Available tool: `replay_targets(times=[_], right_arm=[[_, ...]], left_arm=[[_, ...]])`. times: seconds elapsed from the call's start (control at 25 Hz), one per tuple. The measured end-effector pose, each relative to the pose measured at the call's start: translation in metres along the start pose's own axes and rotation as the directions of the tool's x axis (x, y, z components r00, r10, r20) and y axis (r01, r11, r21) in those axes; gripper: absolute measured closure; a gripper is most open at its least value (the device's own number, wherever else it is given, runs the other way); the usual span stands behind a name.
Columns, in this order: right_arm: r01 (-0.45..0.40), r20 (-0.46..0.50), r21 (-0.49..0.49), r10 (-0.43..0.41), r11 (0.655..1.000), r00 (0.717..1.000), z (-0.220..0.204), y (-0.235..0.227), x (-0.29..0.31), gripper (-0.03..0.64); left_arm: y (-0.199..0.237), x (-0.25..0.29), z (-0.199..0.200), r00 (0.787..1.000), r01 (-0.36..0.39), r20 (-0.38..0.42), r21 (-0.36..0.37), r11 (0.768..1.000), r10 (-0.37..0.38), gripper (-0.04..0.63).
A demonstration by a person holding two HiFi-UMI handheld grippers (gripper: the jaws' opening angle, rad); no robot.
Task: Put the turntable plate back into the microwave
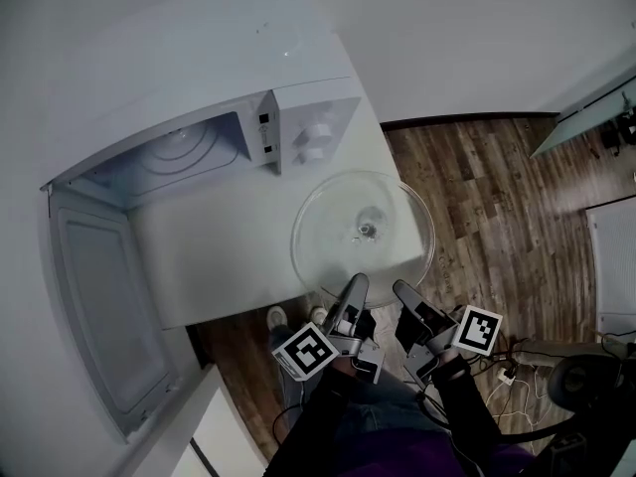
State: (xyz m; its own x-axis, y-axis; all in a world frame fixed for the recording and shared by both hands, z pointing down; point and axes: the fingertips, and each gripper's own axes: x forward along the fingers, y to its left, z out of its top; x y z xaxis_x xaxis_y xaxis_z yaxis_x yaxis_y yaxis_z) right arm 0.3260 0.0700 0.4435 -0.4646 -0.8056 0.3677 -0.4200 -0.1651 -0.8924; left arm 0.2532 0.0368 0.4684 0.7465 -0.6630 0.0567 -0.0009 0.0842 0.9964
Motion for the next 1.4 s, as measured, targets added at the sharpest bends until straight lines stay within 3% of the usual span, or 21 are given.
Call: replay_targets(times=[0.12, 0.28, 0.52, 0.88, 1.08, 1.4], right_arm=[[0.006, 0.021, -0.005, -0.006, 1.000, 1.000, 0.003, 0.005, 0.000, 0.561], [0.009, 0.026, -0.041, -0.008, 0.999, 1.000, 0.004, 0.011, -0.001, 0.555], [-0.022, -0.005, -0.119, 0.022, 0.993, 1.000, 0.001, 0.034, 0.005, 0.551], [-0.120, -0.113, -0.120, 0.106, 0.985, 0.988, -0.035, 0.063, 0.026, 0.551], [-0.183, -0.199, -0.156, 0.151, 0.971, 0.968, -0.062, 0.085, 0.046, 0.546], [-0.296, -0.347, -0.260, 0.197, 0.919, 0.917, -0.095, 0.120, 0.079, 0.523]], left_arm=[[-0.004, 0.000, 0.001, 1.000, 0.006, 0.017, 0.014, 1.000, -0.006, 0.534], [-0.012, -0.001, 0.000, 0.998, 0.047, 0.054, -0.056, 0.997, -0.044, 0.537], [-0.021, -0.013, 0.007, 0.989, 0.088, 0.131, -0.102, 0.991, -0.074, 0.538], [-0.038, -0.056, 0.040, 0.973, 0.109, 0.204, 0.023, 0.994, -0.111, 0.541], [-0.048, -0.086, 0.066, 0.945, 0.125, 0.294, 0.085, 0.989, -0.144, 0.543], [-0.067, -0.126, 0.106, 0.876, 0.140, 0.443, 0.144, 0.980, -0.190, 0.552]])
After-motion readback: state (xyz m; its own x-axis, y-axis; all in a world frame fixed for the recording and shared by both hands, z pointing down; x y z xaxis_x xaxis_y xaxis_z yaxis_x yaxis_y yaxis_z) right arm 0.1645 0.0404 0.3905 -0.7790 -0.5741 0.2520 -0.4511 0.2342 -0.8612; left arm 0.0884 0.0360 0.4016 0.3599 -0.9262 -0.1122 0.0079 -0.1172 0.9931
